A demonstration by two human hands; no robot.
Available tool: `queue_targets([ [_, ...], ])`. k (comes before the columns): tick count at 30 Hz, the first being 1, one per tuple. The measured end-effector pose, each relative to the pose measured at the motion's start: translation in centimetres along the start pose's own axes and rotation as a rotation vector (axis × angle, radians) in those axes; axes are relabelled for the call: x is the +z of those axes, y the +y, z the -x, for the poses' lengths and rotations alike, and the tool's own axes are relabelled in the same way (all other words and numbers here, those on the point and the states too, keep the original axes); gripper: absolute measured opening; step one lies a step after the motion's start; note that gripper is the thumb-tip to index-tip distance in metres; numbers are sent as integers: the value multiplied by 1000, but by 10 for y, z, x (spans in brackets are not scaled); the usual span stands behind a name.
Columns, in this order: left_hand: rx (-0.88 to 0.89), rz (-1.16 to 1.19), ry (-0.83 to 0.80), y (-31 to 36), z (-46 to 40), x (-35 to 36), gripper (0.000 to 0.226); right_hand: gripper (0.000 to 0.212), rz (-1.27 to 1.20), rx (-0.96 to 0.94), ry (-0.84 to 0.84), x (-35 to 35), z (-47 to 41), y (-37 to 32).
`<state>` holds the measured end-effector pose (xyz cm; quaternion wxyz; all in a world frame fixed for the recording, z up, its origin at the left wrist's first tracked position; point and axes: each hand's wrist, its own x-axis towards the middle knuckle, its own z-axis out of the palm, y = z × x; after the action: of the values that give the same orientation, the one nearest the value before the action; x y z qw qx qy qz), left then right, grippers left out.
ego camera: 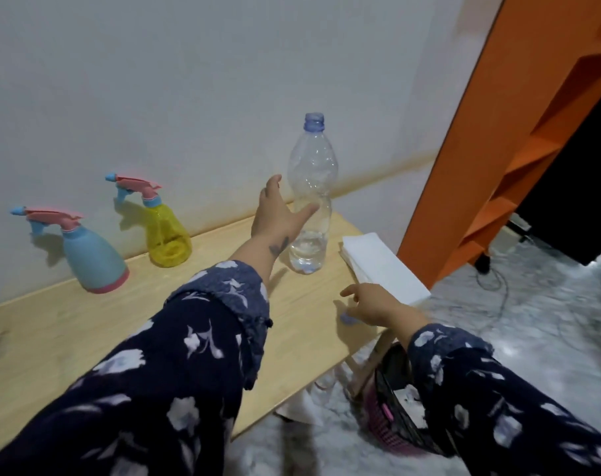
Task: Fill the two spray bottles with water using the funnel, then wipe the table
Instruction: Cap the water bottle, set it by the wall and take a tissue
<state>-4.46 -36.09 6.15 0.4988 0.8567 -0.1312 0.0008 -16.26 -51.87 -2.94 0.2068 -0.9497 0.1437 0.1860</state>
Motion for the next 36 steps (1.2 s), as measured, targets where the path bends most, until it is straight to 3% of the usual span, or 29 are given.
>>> queue_targets([
  [7, 37, 47, 153, 30, -29, 22, 102, 39, 50, -77, 51, 22, -10, 18],
  [16, 87, 70, 199, 14, -45, 38, 77, 32, -56, -110, 121, 6, -27, 29],
  [29, 44, 99, 199, 13, -45, 43, 76, 32, -399, -383, 610, -183, -32, -42],
  [36, 13, 83, 199, 14, -49, 43, 76, 34, -332, -583, 629, -240, -20, -98],
])
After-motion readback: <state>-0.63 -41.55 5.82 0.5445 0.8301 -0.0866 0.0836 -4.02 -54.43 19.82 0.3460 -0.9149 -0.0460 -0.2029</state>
